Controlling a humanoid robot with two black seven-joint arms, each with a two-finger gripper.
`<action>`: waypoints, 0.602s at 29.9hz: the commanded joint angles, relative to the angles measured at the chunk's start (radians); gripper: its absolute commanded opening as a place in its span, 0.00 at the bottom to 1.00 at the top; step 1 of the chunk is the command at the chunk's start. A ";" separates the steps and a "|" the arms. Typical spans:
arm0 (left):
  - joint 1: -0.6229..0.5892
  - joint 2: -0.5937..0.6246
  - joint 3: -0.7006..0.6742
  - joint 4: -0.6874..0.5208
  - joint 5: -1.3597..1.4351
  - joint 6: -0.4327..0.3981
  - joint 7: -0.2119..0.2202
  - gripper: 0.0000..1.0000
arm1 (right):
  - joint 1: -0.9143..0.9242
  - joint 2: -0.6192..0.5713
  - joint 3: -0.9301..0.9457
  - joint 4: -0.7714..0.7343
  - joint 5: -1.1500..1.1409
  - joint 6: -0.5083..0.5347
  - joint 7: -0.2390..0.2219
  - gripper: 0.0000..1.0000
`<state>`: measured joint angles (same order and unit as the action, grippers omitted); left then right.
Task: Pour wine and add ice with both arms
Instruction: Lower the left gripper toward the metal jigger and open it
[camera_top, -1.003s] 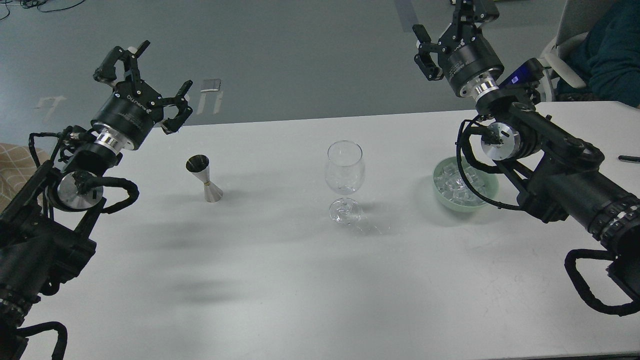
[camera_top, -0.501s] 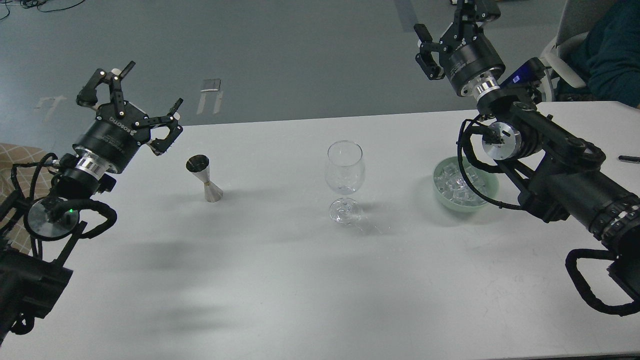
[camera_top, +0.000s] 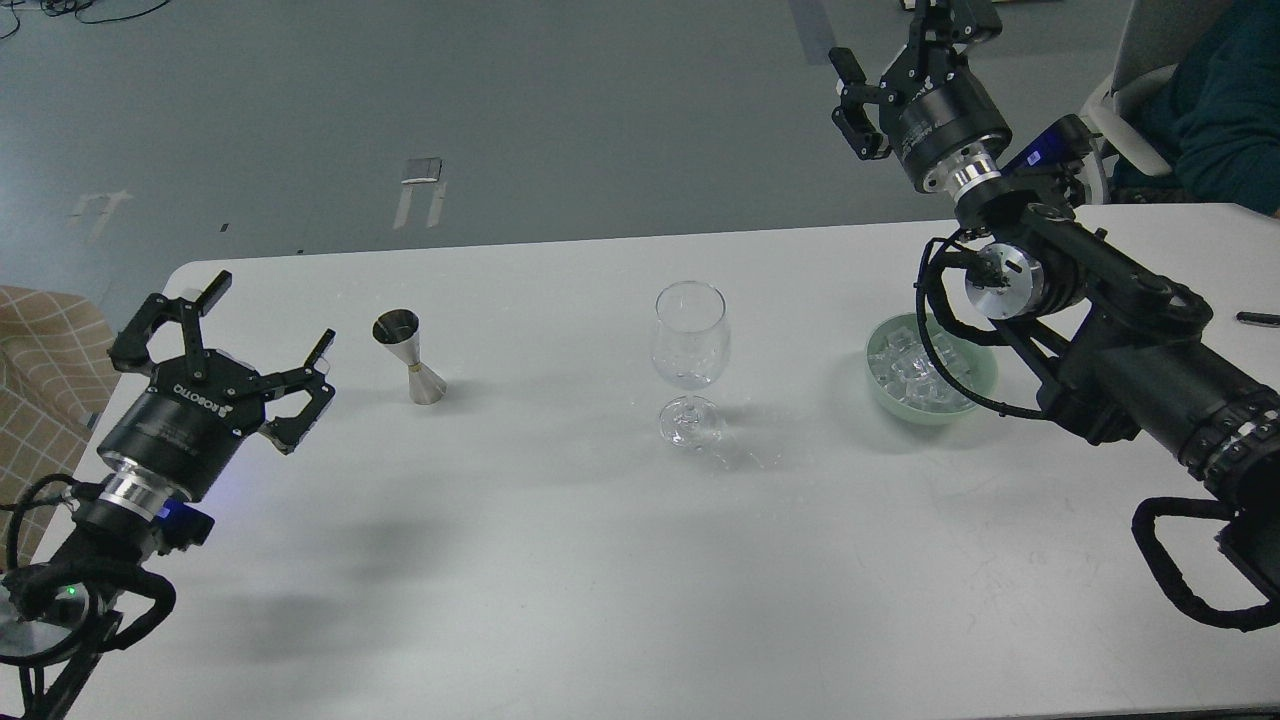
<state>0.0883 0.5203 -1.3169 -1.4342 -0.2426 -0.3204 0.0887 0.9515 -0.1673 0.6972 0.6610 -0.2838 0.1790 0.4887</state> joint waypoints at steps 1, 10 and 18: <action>-0.008 -0.104 -0.005 0.066 0.003 0.067 0.022 0.98 | 0.000 0.000 -0.001 0.000 0.000 0.000 0.000 1.00; -0.105 -0.252 -0.007 0.235 0.011 0.099 0.052 0.98 | -0.002 0.002 -0.004 0.000 0.000 -0.001 0.000 1.00; -0.202 -0.279 0.004 0.336 0.013 0.101 0.054 0.98 | -0.011 0.000 -0.004 -0.001 -0.002 -0.001 0.000 1.00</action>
<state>-0.0828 0.2486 -1.3166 -1.1298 -0.2305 -0.2185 0.1428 0.9450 -0.1671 0.6933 0.6605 -0.2846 0.1779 0.4887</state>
